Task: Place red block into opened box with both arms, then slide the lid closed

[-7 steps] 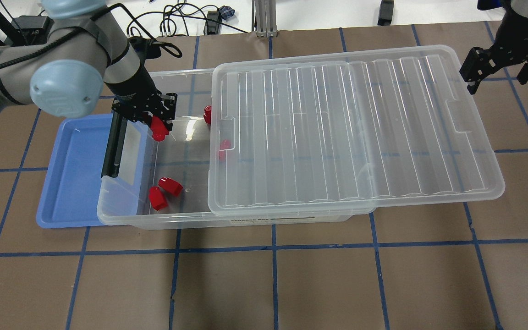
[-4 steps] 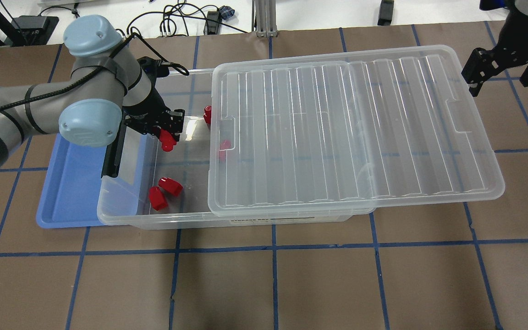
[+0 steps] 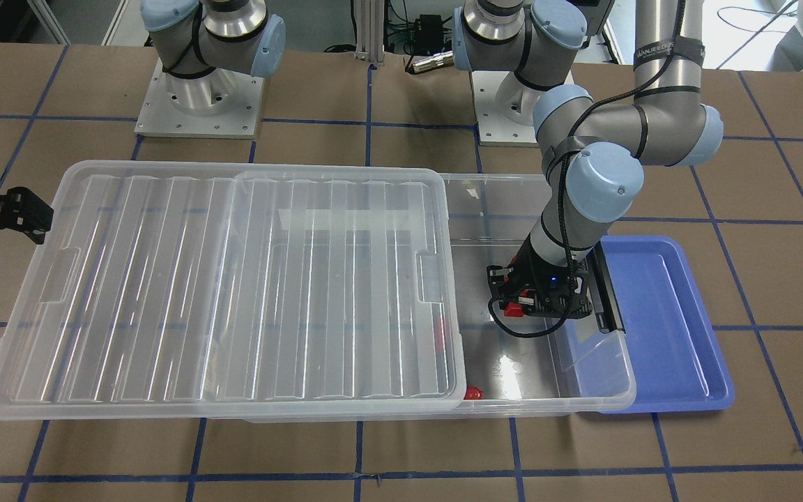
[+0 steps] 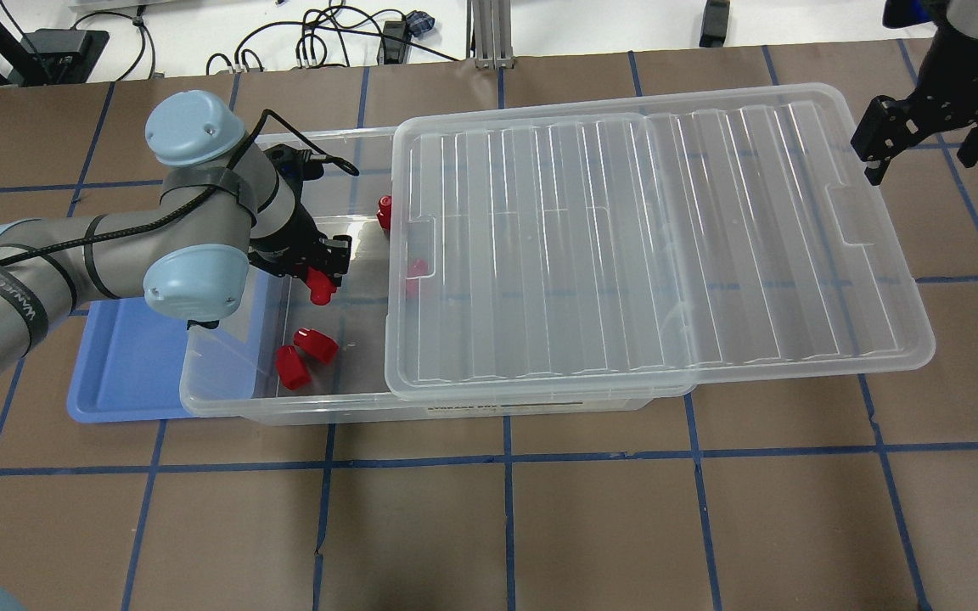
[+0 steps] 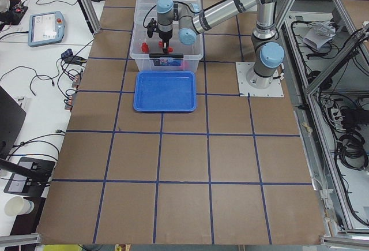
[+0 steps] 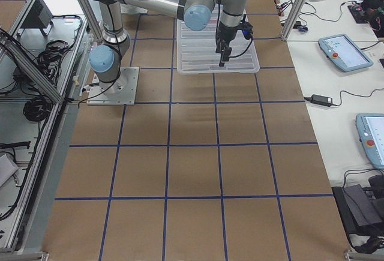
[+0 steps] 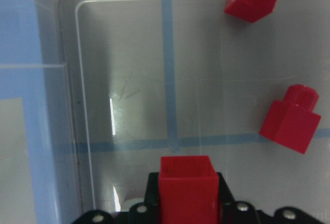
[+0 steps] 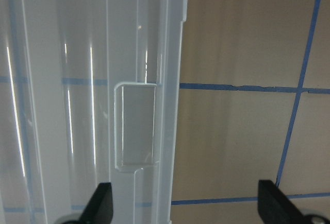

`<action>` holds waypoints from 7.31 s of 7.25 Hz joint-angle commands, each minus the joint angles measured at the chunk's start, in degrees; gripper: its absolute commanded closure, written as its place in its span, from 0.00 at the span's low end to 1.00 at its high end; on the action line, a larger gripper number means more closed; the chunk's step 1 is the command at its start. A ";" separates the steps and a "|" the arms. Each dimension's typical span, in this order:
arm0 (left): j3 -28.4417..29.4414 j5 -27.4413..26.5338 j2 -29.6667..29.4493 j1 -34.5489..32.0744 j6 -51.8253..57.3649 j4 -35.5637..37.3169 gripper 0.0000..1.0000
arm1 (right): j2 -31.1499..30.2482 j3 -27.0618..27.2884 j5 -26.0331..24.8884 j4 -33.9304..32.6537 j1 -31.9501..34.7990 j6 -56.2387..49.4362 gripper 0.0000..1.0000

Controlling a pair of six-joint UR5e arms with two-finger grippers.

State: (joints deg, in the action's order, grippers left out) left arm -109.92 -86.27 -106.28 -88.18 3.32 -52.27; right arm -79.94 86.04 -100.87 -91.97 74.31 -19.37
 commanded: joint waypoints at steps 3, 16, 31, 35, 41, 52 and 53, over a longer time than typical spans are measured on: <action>0.67 -0.04 0.62 -0.32 -1.21 2.35 0.02 | 0.39 0.45 0.05 0.12 -0.04 -0.06 0.00; 17.90 -3.37 21.28 -0.85 -0.33 -35.35 0.00 | 5.05 0.53 0.06 -2.85 -7.42 -0.04 0.00; 18.07 -3.55 21.91 -0.76 -0.77 -37.82 0.00 | 5.75 4.05 7.96 -3.48 4.51 15.65 0.00; 18.16 -3.73 22.00 -0.76 -0.51 -37.12 0.00 | 6.11 4.05 8.05 -3.83 8.56 20.49 0.00; 18.16 -3.64 22.53 -0.76 -0.59 -37.20 0.00 | 6.11 4.05 12.01 -3.48 9.45 22.80 0.00; 18.16 -3.64 22.35 -0.76 -0.59 -37.20 0.00 | -11.30 5.63 11.83 4.96 13.64 22.80 0.00; 18.25 -3.73 21.91 -0.76 -0.94 -37.20 0.00 | -11.12 5.72 10.96 5.13 14.45 22.45 0.00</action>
State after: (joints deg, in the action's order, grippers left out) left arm -91.74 -89.93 -84.02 -88.95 2.65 -89.47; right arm -91.12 91.68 -89.21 -86.87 87.21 3.35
